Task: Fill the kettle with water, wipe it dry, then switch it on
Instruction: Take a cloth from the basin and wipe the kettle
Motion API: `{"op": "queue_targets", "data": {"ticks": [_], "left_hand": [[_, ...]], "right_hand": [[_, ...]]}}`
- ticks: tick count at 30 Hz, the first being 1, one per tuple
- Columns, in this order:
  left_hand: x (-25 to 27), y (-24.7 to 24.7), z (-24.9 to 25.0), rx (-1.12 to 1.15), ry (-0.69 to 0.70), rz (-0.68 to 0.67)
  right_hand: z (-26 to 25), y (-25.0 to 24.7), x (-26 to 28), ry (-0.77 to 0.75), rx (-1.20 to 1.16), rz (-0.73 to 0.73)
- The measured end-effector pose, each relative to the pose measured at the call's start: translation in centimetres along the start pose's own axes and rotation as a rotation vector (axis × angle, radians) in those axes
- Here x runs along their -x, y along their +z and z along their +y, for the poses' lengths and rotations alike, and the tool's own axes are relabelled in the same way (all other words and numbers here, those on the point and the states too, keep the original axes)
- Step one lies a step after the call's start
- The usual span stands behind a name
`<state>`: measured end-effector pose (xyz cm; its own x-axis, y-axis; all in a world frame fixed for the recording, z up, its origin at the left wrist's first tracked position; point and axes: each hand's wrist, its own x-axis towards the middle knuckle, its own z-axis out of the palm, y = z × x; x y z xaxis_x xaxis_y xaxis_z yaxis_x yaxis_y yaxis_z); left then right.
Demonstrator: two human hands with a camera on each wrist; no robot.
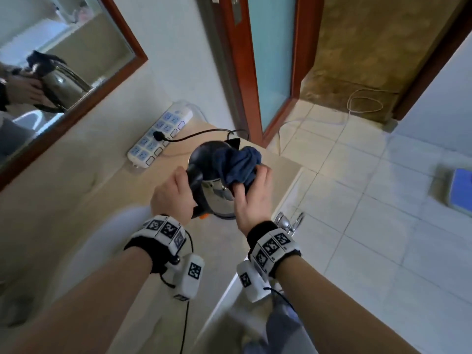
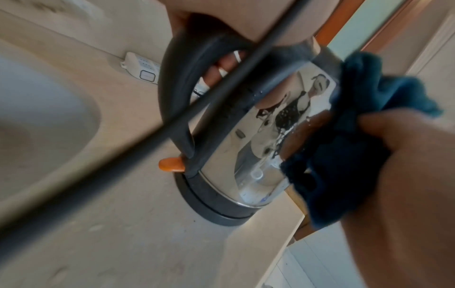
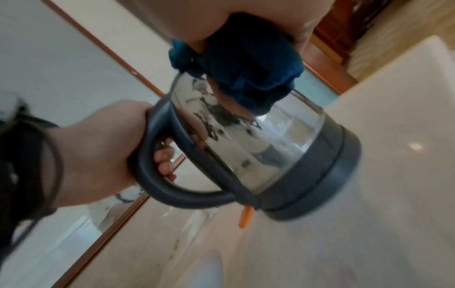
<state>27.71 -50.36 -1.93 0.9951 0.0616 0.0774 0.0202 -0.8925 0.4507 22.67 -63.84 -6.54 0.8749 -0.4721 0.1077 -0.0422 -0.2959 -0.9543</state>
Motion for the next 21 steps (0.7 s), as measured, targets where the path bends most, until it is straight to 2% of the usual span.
{"op": "queue_targets", "data": {"ticks": [4,7,9,11,14,17,19,21], "left_hand": [[-0.1,0.3,0.0,0.039,-0.092,0.035],[0.1,0.2,0.4,0.018,-0.103,0.006],[0.1,-0.1,0.4,-0.033,-0.093,-0.019],[0.0,-0.5,0.4,-0.120,-0.067,-0.062],[-0.2,-0.9,0.1,-0.245,0.002,-0.136],[0.1,-1.1,0.0,-0.284,0.015,-0.171],[0.8,-0.7,0.1,-0.303,0.049,-0.187],[1.7,-0.2,0.0,-0.338,0.099,-0.199]], "right_hand": [[3.1,1.5,1.9,0.201,-0.058,0.094],[3.9,1.2,2.1,0.371,-0.100,0.098],[3.5,0.9,2.2,0.420,-0.059,0.109],[1.8,0.7,2.8,0.311,-0.038,0.124],[-0.7,1.6,3.8,0.004,-0.039,0.116],[0.0,2.7,4.7,-0.172,0.087,0.084],[2.7,3.3,5.6,-0.135,0.203,-0.024],[5.0,3.7,6.2,0.106,0.228,-0.154]]}}
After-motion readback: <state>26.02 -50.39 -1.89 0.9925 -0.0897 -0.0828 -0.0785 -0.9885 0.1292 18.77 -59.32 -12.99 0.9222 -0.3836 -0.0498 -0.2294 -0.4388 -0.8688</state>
